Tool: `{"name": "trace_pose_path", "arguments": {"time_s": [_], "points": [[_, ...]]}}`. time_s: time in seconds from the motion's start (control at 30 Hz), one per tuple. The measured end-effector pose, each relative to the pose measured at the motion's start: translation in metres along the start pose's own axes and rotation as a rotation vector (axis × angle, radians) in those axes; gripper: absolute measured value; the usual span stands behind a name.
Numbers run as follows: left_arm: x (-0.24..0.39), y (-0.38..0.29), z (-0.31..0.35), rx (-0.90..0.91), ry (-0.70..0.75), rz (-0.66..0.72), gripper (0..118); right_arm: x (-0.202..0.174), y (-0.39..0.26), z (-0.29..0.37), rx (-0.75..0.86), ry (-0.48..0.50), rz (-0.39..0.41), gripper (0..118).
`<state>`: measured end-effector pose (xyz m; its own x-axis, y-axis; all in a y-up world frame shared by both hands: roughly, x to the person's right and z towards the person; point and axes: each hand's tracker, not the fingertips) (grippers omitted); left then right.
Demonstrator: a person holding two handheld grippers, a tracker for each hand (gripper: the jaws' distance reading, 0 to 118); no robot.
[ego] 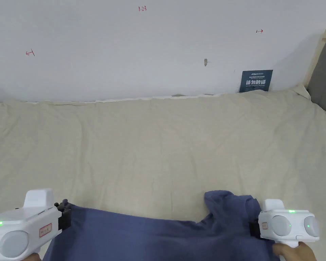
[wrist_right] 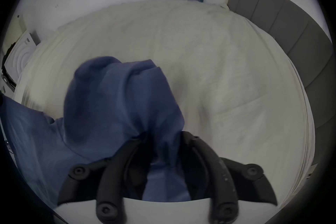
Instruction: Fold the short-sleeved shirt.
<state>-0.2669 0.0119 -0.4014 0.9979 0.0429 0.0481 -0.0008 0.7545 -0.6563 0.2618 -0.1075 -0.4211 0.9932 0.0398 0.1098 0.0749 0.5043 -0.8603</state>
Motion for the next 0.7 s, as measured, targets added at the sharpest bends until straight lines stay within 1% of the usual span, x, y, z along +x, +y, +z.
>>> {"name": "trace_pose_path", "arguments": {"time_s": [0.03, 0.07, 0.1, 0.23, 0.33, 0.47, 0.5, 0.6, 0.63, 0.7], "points": [[0.001, 0.000, 0.003, 0.002, 0.003, 0.002, 3, -0.004, 0.000, 0.007, 0.040, -0.036, 0.019, 5], [0.001, 0.000, 0.005, 0.003, 0.005, 0.009, 2, -0.006, -0.001, 0.011, 0.027, -0.012, 0.038, 4], [0.000, 0.001, 0.007, 0.004, 0.007, 0.018, 3, -0.007, -0.003, 0.017, 0.034, -0.009, 0.045, 4], [-0.001, 0.006, 0.025, 0.029, 0.023, 0.075, 3, -0.003, 0.004, 0.062, 0.207, -0.027, 0.083, 4], [-0.006, 0.021, 0.041, 0.077, 0.042, 0.102, 3, 0.005, 0.025, 0.112, 0.345, 0.008, 0.113, 4], [-0.020, 0.066, 0.073, 0.202, 0.054, 0.156, 3, 0.017, 0.069, 0.183, 0.536, 0.018, 0.099, 4], [-0.022, 0.080, 0.081, 0.237, 0.054, 0.162, 3, 0.015, 0.084, 0.206, 0.578, 0.034, 0.098, 4], [-0.022, 0.129, 0.113, 0.340, 0.077, 0.143, 3, 0.016, 0.120, 0.259, 0.707, 0.057, 0.092, 4], [-0.021, 0.146, 0.123, 0.378, 0.080, 0.127, 3, 0.008, 0.130, 0.283, 0.751, 0.057, 0.093, 4], [-0.021, 0.175, 0.139, 0.455, 0.102, 0.108, 3, 0.007, 0.151, 0.316, 0.833, 0.065, 0.089, 4]]}}
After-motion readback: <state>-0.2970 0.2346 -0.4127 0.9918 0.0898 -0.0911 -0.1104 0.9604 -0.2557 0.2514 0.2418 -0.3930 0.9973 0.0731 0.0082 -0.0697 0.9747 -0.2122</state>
